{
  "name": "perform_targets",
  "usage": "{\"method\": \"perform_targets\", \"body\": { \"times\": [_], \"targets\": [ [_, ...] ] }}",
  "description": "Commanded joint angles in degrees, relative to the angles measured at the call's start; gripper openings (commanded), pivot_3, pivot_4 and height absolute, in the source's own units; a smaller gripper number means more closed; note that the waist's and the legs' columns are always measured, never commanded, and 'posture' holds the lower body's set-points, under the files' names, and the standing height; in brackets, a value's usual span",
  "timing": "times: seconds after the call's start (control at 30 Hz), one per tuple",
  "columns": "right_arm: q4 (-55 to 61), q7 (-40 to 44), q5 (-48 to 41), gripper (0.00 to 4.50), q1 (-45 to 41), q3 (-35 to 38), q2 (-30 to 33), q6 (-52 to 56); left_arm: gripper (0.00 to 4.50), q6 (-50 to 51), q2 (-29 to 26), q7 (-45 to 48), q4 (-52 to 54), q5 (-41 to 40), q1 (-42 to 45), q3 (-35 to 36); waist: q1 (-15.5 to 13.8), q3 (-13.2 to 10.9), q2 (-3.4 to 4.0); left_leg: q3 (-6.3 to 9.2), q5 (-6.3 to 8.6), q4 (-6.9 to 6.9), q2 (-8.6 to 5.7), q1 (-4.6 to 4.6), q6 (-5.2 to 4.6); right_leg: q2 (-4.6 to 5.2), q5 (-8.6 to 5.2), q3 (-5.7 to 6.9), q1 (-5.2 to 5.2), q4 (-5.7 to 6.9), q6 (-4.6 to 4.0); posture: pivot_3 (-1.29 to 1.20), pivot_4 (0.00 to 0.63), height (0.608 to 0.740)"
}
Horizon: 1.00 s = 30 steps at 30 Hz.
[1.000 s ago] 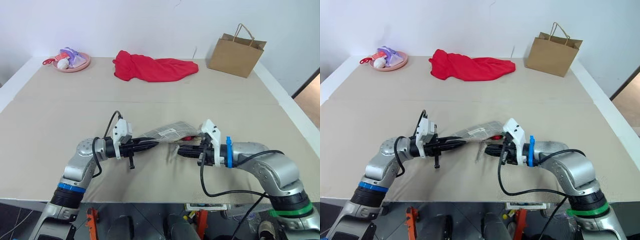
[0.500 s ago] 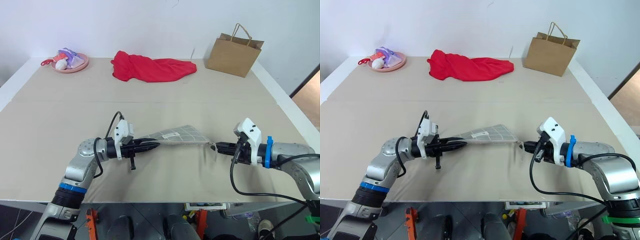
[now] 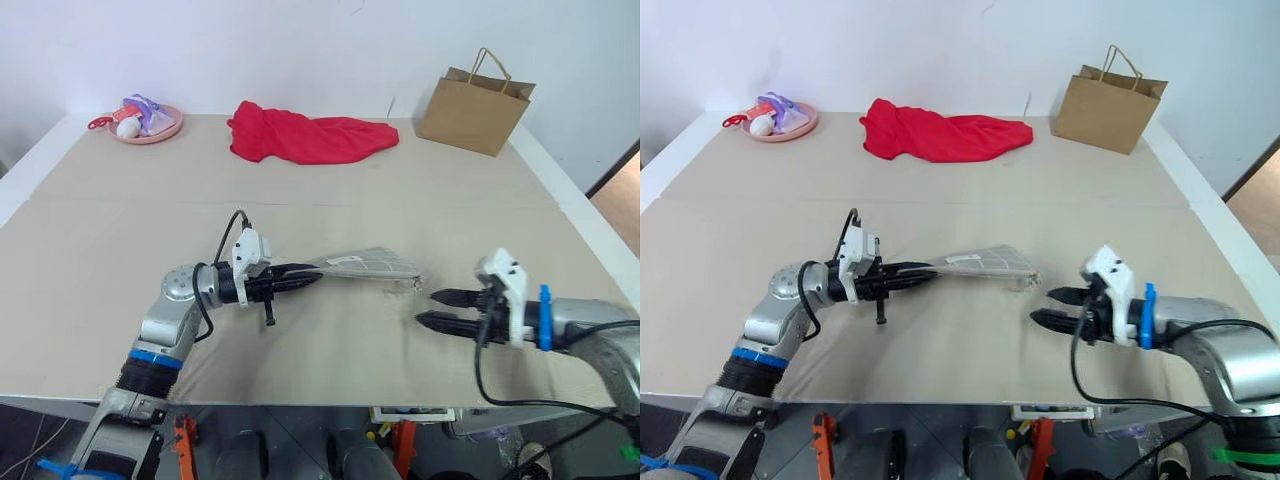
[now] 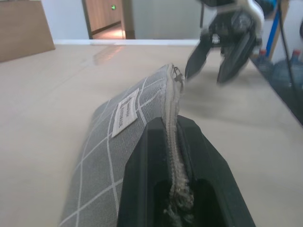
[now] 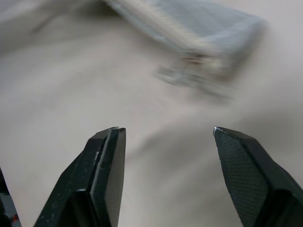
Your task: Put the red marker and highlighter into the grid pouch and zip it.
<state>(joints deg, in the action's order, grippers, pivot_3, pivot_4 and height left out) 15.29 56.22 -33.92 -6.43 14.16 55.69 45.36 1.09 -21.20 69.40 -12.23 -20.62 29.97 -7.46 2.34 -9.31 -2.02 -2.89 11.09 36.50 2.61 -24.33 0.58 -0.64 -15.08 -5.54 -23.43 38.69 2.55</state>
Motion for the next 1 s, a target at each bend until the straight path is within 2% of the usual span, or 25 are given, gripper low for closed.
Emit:
{"method": "perform_targets", "body": {
  "times": [0.03, 0.07, 0.1, 0.13, 0.17, 0.2, 0.23, 0.27, 0.33, 0.5, 0.63, 0.83, 1.0],
  "targets": [
    [-0.23, 0.55, 0.32, 3.36, 2.72, 6.15, 1.99, -1.38, 0.9, -2.23, -0.88, 5.4, -1.99, 0.78, 1.64, -2.1, 0.04, 0.0, 0.0, -0.01, 0.0, 0.0, 0.0, 0.0, -0.01, 0.0, 0.0, -0.01, 0.0, 0.0, 0.0, 0.0, 0.15, 0.74],
    [-0.21, 0.46, 0.47, 3.36, 3.5, 6.78, 2.14, -1.57, 1.14, -1.25, -1.05, 6.47, -2.14, 0.3, 1.68, -2.41, 0.12, 0.0, 0.0, 0.0, 0.01, -0.02, 0.0, 0.0, -0.01, -0.01, 0.0, 0.0, 0.0, 0.0, 0.0, 0.0, 0.15, 0.74],
    [0.02, 0.4, 0.54, 3.36, 4.22, 7.19, 2.19, -1.72, 1.65, -0.28, -1.08, 7.29, -2.09, -0.31, 1.64, -2.51, 0.2, 0.0, 0.0, 0.0, 0.01, -0.02, 0.02, 0.0, -0.02, -0.03, 0.0, 0.0, -0.01, 0.0, 0.0, 0.0, 0.15, 0.74],
    [0.29, 0.33, 0.66, 3.36, 4.94, 7.45, 2.14, -1.86, 1.96, 0.48, -0.89, 7.42, -1.84, -0.98, 1.61, -2.16, 0.24, 0.0, 0.0, 0.0, 0.01, -0.03, 0.04, 0.01, -0.02, -0.06, 0.0, 0.0, -0.01, 0.0, -0.01, 0.0, 0.15, 0.74],
    [0.46, 0.28, 0.77, 3.36, 5.49, 7.61, 2.1, -1.93, 1.96, 1.34, -0.69, 7.28, -1.45, -1.7, 1.57, -1.7, 0.29, 0.0, 0.0, 0.01, 0.01, -0.03, 0.04, 0.01, -0.02, -0.06, 0.0, 0.0, -0.01, 0.0, -0.02, 0.0, 0.15, 0.74],
    [0.56, 0.25, 0.81, 3.36, 5.89, 7.69, 2.08, -2.06, 2.53, 2.11, -0.45, 6.82, -1.0, -2.31, 1.55, -1.14, 0.28, 0.0, 0.0, 0.02, 0.01, -0.03, 0.05, 0.03, -0.02, -0.08, 0.02, 0.0, -0.01, 0.01, -0.04, 0.0, 0.15, 0.74],
    [0.52, 0.24, 0.82, 3.36, 6.18, 7.74, 2.07, -2.23, 2.82, 2.8, -0.07, 5.45, -0.51, -2.85, 1.55, -0.21, 0.28, 0.0, 0.01, 0.03, 0.01, -0.02, 0.06, 0.04, -0.02, -0.08, 0.02, 0.02, -0.01, 0.03, -0.04, 0.0, 0.15, 0.74],
    [0.45, 0.26, 0.83, 3.36, 6.48, 7.87, 2.06, -2.46, 3.36, 3.42, 0.24, 3.54, 0.01, -3.12, 1.49, 0.76, 0.29, 0.0, 0.01, 0.03, 0.0, -0.01, 0.06, 0.04, -0.02, -0.08, 0.03, 0.02, -0.01, 0.04, -0.05, 0.0, 0.15, 0.74],
    [-0.16, 0.39, 0.89, 3.36, 6.56, 8.09, 2.25, -2.84, 3.9, 8.28, -0.23, -0.13, 1.12, -4.44, 1.54, 2.79, 0.29, 0.0, 0.0, 0.02, 0.0, 0.02, 0.06, 0.04, -0.02, -0.07, 0.05, -0.02, -0.01, 0.04, -0.03, 0.0, 0.15, 0.74],
    [-4.56, 0.43, 1.77, 3.36, 4.95, 10.22, 0.95, -7.66, 3.9, 22.49, -5.59, -7.63, 5.93, -8.52, -1.27, 8.96, 0.35, 0.0, 0.0, 0.04, 0.0, 0.03, 0.05, 0.05, -0.02, -0.06, 0.07, -0.04, 0.0, 0.04, 0.02, 0.0, 0.15, 0.74],
    [-9.55, 1.44, 0.24, 3.36, 4.55, 13.56, -0.56, -9.87, 3.9, 29.75, -10.41, -14.63, 13.39, -11.8, -8.67, 17.84, 0.5, 0.0, 0.01, 0.06, 0.01, -0.02, 0.08, 0.06, -0.02, -0.06, 0.05, -0.09, -0.03, 0.03, 0.02, 0.0, 0.15, 0.74],
    [-14.51, 2.09, -0.38, 3.36, 3.02, 15.55, -0.71, -11.32, 3.9, 35.5, -14.65, -20.25, 21.18, -14.4, -18.22, 26.2, 0.23, -0.01, 0.0, 0.06, 0.05, -0.05, 0.14, 0.07, -0.05, 0.05, -0.04, -0.03, 0.01, 0.03, 0.01, 0.0, 0.15, 0.74],
    [-17.31, 2.21, 0.35, 3.36, 0.23, 13.49, -1.02, -12.06, 3.9, 36.93, -14.8, -22.79, 23.86, -16.54, -21.56, 29.35, 0.26, -0.01, 0.0, 0.02, 0.04, -0.01, 0.09, 0.13, -0.05, 0.17, -0.01, -0.11, 0.03, 0.02, 0.05, 0.0, 0.15, 0.74]
  ]
}}
